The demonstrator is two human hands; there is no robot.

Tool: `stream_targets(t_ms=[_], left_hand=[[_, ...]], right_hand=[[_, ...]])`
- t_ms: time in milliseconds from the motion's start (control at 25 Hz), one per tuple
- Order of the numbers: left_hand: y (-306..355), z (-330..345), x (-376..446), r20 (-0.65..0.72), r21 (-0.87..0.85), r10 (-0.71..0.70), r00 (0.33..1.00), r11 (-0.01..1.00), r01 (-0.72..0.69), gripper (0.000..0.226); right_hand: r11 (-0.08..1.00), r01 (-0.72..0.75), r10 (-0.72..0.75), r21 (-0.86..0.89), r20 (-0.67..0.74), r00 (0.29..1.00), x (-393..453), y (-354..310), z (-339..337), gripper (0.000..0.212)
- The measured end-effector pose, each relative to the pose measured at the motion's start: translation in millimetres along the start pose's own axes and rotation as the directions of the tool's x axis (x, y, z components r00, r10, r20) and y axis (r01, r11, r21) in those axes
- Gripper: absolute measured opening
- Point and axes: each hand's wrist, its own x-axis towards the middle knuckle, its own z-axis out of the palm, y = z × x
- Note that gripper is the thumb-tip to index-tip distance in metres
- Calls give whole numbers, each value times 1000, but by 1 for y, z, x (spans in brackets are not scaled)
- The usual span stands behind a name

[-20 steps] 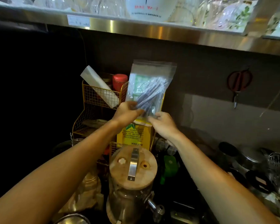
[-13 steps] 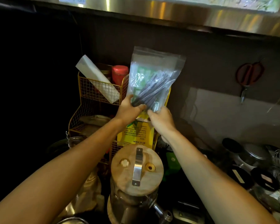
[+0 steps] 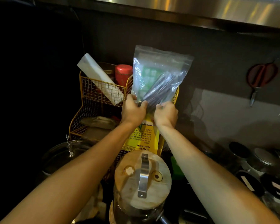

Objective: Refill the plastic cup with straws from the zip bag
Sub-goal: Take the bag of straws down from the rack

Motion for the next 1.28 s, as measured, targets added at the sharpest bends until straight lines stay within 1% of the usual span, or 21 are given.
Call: stream_targets(t_ms=[80, 160, 280, 320, 360, 400, 480, 600, 720, 840, 960, 1000, 1080, 1160, 1280], left_hand=[[-1, 0, -3, -39, 49, 58, 998, 997, -56, 17], [-1, -4, -11, -87, 94, 169, 982, 983, -161, 15], [4, -10, -23, -134, 188, 348, 928, 928, -321, 14], [7, -13, -24, -128, 167, 378, 917, 919, -356, 14], [12, -17, -27, -118, 87, 385, 915, 922, -377, 15], [20, -21, -33, -101, -6, 368, 925, 929, -370, 15], [37, -29, -45, -93, -108, 336, 937, 932, -345, 17], [54, -36, -70, -80, -251, 282, 956, 922, -294, 13], [67, -40, -97, -76, -371, 285, 956, 882, -292, 11], [80, -34, -130, -72, -411, 327, 942, 851, -327, 16], [92, -19, -170, -36, -451, 364, 931, 826, -340, 21], [95, -12, -185, -10, -462, 370, 929, 822, -333, 23], [95, 6, -214, 35, -470, 383, 923, 822, -323, 21], [93, 27, -239, 99, -513, 371, 923, 814, -272, 19], [80, 70, -281, 194, -545, 321, 927, 821, -170, 19]], right_hand=[[998, 53, -53, -32, 5, 999, -3, 4, 0, 25], [997, 66, -66, -34, 22, 998, -5, 8, -3, 27], [997, 82, -83, 14, 60, 995, -9, 12, -13, 24], [995, 92, -94, 36, 83, 992, -11, 14, -16, 22], [992, 105, -113, 74, 105, 988, -13, 15, -19, 20], [987, 114, -128, 113, 129, 983, -17, 15, -23, 19], [978, 131, -154, 160, 141, 978, -24, 17, -32, 22], [962, 147, -177, 230, 117, 977, -41, 16, -58, 24], [937, 167, -194, 306, 59, 979, -64, 20, -92, 29], [898, 149, -173, 415, 21, 985, -89, 29, -136, 41], [848, 74, -95, 524, 14, 995, -106, 49, -185, 46], [839, 47, -70, 542, 23, 997, -110, 62, -203, 45], [820, 22, -66, 571, 55, 996, -117, 91, -239, 42], [822, -6, -52, 570, 87, 995, -126, 120, -273, 41], [822, -74, -26, 565, 168, 986, -140, 175, -324, 25]])
